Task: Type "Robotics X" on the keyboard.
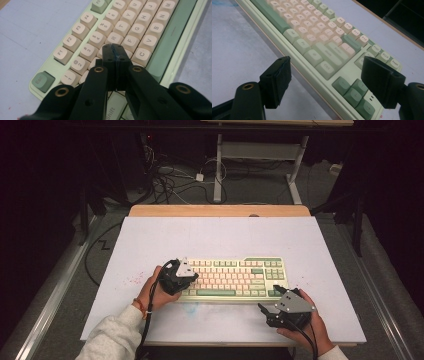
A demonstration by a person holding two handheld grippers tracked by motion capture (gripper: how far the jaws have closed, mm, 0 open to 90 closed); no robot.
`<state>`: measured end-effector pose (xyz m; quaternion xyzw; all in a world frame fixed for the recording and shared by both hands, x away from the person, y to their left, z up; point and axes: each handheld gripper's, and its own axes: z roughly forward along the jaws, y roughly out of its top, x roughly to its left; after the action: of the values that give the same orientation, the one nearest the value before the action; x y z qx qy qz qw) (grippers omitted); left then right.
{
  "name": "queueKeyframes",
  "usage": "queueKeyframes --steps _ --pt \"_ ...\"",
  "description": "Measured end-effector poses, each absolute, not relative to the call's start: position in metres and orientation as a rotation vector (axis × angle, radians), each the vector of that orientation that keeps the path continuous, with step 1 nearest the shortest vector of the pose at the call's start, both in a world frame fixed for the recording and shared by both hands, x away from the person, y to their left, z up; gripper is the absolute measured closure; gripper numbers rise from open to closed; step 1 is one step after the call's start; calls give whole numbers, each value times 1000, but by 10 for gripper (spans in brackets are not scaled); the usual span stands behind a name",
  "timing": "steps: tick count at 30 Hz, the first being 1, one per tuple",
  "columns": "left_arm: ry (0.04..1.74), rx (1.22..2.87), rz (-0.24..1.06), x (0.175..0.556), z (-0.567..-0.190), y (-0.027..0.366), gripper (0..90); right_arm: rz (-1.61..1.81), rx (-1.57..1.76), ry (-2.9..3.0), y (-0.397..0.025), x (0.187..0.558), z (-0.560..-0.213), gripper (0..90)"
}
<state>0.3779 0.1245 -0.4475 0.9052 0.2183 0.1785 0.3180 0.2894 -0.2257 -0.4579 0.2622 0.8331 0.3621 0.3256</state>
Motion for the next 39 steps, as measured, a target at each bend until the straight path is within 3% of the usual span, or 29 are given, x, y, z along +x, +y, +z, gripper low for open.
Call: queueKeyframes --steps 22,39 --pt "538 2328 485 364 -429 126 871 948 688 2187 -225 289 -458 244" --pt "433 2364 464 349 -434 107 868 934 683 2203 -224 290 -459 244"
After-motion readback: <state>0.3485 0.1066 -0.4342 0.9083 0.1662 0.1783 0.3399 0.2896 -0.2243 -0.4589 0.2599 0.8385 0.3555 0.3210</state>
